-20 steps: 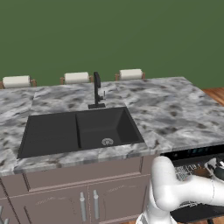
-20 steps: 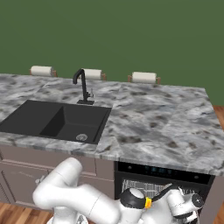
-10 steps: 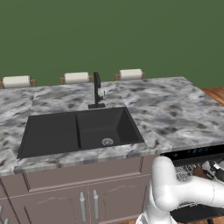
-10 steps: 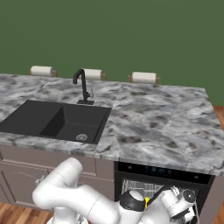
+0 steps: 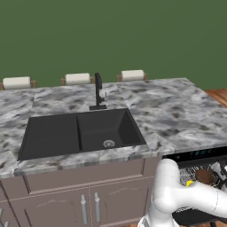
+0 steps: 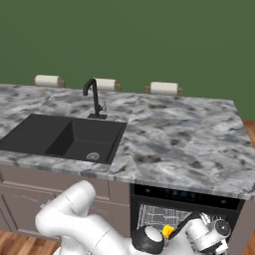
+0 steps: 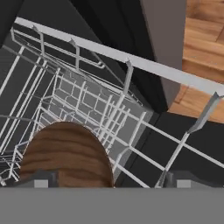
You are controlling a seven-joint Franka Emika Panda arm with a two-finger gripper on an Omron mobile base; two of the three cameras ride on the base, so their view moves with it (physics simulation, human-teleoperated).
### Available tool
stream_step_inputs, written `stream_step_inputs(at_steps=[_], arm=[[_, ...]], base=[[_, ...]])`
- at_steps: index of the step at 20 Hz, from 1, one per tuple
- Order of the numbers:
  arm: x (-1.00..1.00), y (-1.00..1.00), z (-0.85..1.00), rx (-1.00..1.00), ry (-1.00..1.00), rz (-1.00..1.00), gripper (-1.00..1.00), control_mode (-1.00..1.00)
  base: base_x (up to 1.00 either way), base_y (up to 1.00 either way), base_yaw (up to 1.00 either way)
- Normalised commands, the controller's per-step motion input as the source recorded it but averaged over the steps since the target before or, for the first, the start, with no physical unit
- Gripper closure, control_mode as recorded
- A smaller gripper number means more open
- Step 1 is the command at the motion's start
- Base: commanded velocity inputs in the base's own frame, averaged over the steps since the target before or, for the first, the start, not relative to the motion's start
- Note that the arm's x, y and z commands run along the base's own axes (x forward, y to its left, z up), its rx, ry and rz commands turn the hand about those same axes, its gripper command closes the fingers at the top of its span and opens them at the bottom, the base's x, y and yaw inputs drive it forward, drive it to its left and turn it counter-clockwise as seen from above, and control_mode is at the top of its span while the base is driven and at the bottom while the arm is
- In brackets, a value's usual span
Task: Pick up the cup and bowl from the counter, place them in the dishwasher, and close the dishwasher door.
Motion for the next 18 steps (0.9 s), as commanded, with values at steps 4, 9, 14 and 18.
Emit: stream_step_inputs(at_steps=[4,9,14,18], arm=[[-0.14,-0.09,0.0,0.17,-0.08,0.0,-1.0,-1.0],[-0.06,-0.01,0.05,0.15,-0.06,0.0,-1.0,-1.0],[-0.03,0.0,0.05,0.14,-0.04,0.0,-1.0,-1.0],[-0.05,0.0,0.0,0.12,-0.03,0.0,-1.0,-1.0]], base=[[0.0,0.0,0.0],[0.0,0.0,0.0],[0.0,0.0,0.0],[0.0,0.0,0.0]])
